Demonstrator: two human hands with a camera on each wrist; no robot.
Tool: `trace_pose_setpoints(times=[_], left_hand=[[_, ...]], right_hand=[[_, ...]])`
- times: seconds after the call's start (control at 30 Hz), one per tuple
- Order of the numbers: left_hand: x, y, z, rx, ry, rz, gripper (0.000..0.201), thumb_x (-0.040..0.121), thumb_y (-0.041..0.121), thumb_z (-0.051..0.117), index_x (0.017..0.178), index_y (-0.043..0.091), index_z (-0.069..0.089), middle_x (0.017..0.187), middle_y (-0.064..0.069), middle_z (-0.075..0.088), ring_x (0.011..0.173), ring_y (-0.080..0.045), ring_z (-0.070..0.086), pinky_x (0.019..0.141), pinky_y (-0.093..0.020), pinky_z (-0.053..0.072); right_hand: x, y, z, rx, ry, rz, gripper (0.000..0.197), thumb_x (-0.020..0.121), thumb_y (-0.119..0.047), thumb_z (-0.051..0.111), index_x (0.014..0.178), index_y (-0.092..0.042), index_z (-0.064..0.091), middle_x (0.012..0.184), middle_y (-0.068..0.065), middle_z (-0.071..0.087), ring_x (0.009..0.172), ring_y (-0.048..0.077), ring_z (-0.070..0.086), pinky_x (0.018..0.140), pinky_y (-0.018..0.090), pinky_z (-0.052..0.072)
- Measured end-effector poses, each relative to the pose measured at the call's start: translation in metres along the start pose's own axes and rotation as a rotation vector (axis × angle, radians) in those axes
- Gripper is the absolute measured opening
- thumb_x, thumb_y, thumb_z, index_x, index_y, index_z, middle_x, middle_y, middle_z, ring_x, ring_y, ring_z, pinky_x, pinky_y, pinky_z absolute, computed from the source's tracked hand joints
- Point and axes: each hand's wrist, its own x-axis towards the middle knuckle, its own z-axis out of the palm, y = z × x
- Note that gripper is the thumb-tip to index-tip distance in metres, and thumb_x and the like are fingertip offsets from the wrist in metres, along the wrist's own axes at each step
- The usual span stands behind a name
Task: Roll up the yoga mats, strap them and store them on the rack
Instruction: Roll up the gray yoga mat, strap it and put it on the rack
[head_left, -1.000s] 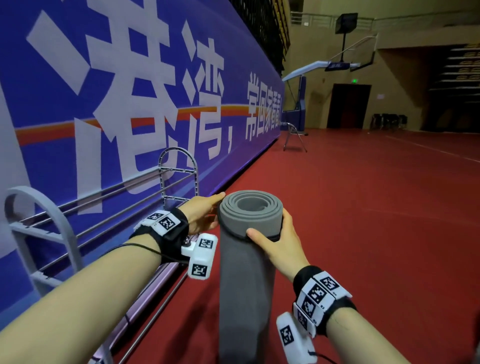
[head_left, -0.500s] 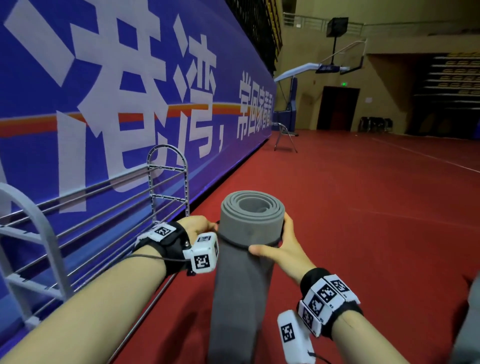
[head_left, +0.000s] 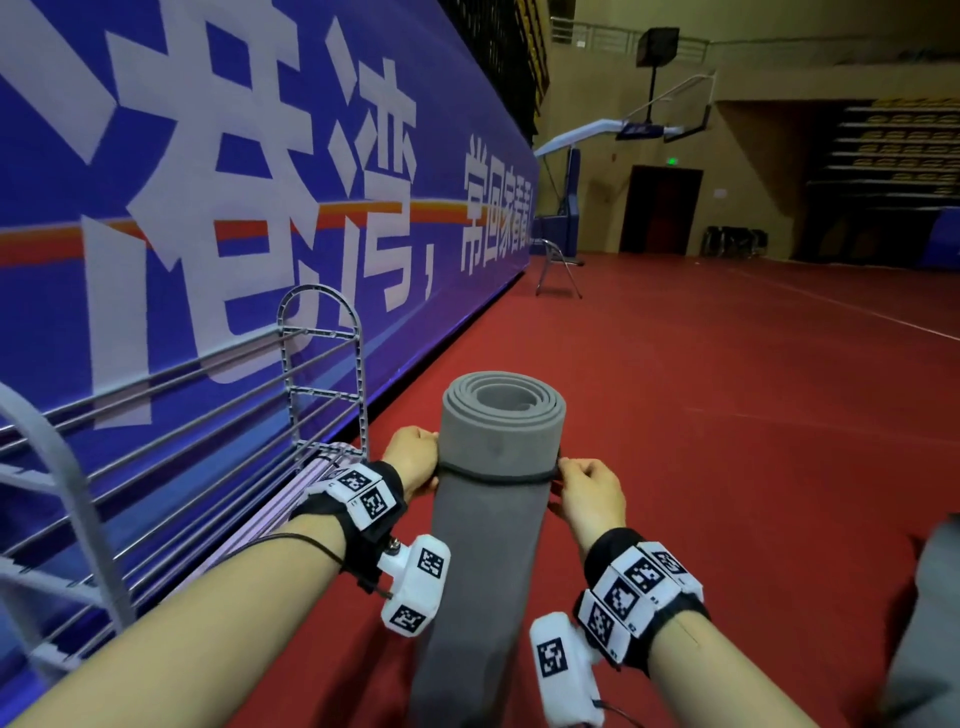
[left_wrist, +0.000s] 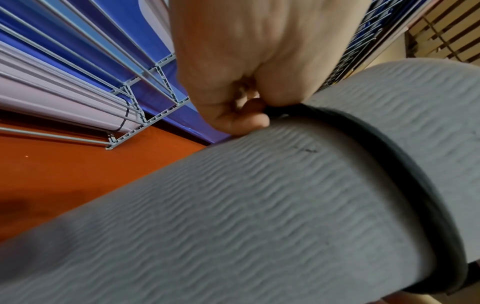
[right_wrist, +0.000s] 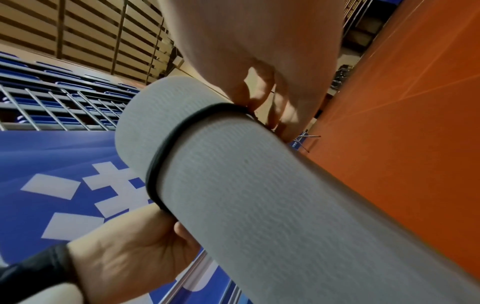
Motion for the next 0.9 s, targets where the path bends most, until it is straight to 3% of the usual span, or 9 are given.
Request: trace_pose_setpoints(times=[0.07,0.17,0.33,0.47,0.57,0.63,0.73,0.83,0.9], left_hand=[[0.003,-0.002,0.000,0.018,0.009,0.040,0.045,0.094,-0.001,0.037,0.053,0.017,0.046,0.048,-0.004,0.039,0.026,-0.010,0.031,0.031,-0.011,0.025],[0.004,-0.004,-0.003,0.055,0.032,0.054,0.028,0.095,0.006,0.044,0.070,0.019,0.044,0.056,-0.003,0.044,0.038,-0.014,0.036,0.032,-0.014,0.029],[0.005,-0.006,-0.004,0.103,-0.003,0.100,0.029,0.098,0.010,0.042,0.070,0.019,0.041,0.056,-0.002,0.041,0.043,-0.013,0.037,0.034,-0.017,0.034],[0.003,-0.002,-0.006,0.089,-0.038,0.082,0.036,0.096,0.004,0.046,0.063,0.018,0.040,0.042,0.001,0.040,0.025,-0.007,0.033,0.030,-0.011,0.029],[0.005,-0.005,-0.009,0.114,-0.033,0.102,0.028,0.098,0.010,0.046,0.071,0.019,0.043,0.054,-0.002,0.045,0.035,-0.011,0.039,0.031,-0.014,0.031],[0.006,-0.009,-0.011,0.140,-0.029,0.144,0.024,0.100,0.011,0.042,0.077,0.019,0.045,0.061,-0.004,0.048,0.043,-0.014,0.040,0.032,-0.016,0.032],[0.006,-0.014,-0.018,0.228,-0.010,0.259,0.026,0.100,0.010,0.037,0.078,0.021,0.047,0.064,-0.005,0.052,0.044,-0.016,0.043,0.036,-0.021,0.035],[0.006,-0.018,-0.021,0.359,0.019,0.355,0.022,0.100,0.012,0.038,0.086,0.020,0.052,0.075,-0.004,0.059,0.051,-0.015,0.050,0.043,-0.022,0.040],[0.008,-0.020,-0.021,0.371,0.056,0.367,0.017,0.101,0.013,0.039,0.093,0.018,0.053,0.076,-0.001,0.058,0.054,-0.014,0.050,0.042,-0.017,0.039]], right_hand=[[-0.004,-0.002,0.000,-0.090,-0.028,0.028,0.026,0.075,-0.036,0.050,0.062,-0.014,0.052,0.068,0.005,0.063,0.075,0.030,0.059,0.082,0.050,0.053],[-0.007,0.000,0.000,-0.114,-0.052,0.056,0.028,0.075,-0.035,0.048,0.055,-0.016,0.049,0.058,0.007,0.051,0.068,0.030,0.050,0.080,0.051,0.051],[0.001,-0.005,0.001,0.016,-0.032,0.038,0.045,0.078,-0.058,0.051,0.082,-0.013,0.059,0.082,0.007,0.069,0.078,0.028,0.066,0.077,0.045,0.052],[-0.007,-0.011,0.001,0.063,-0.114,0.093,0.019,0.092,-0.017,0.052,0.073,-0.015,0.053,0.067,0.004,0.054,0.059,0.019,0.048,0.060,0.031,0.040],[-0.006,-0.013,0.000,0.079,-0.144,0.056,0.020,0.095,-0.011,0.052,0.077,-0.019,0.050,0.066,0.001,0.052,0.053,0.012,0.048,0.055,0.024,0.040],[-0.004,-0.015,-0.002,0.086,-0.117,0.005,0.012,0.095,-0.004,0.052,0.095,-0.016,0.049,0.069,0.003,0.051,0.056,0.013,0.050,0.055,0.027,0.044],[0.000,-0.011,-0.003,0.005,-0.114,-0.011,0.023,0.094,0.001,0.051,0.112,-0.011,0.043,0.074,0.006,0.053,0.061,0.015,0.050,0.058,0.029,0.046],[0.001,-0.003,-0.002,-0.133,-0.080,-0.042,0.019,0.093,-0.004,0.056,0.110,-0.010,0.049,0.077,0.005,0.058,0.062,0.017,0.054,0.069,0.039,0.051],[0.001,0.001,-0.001,-0.165,-0.089,-0.073,0.010,0.092,-0.007,0.057,0.095,-0.016,0.054,0.079,0.006,0.062,0.062,0.017,0.056,0.071,0.041,0.051]])
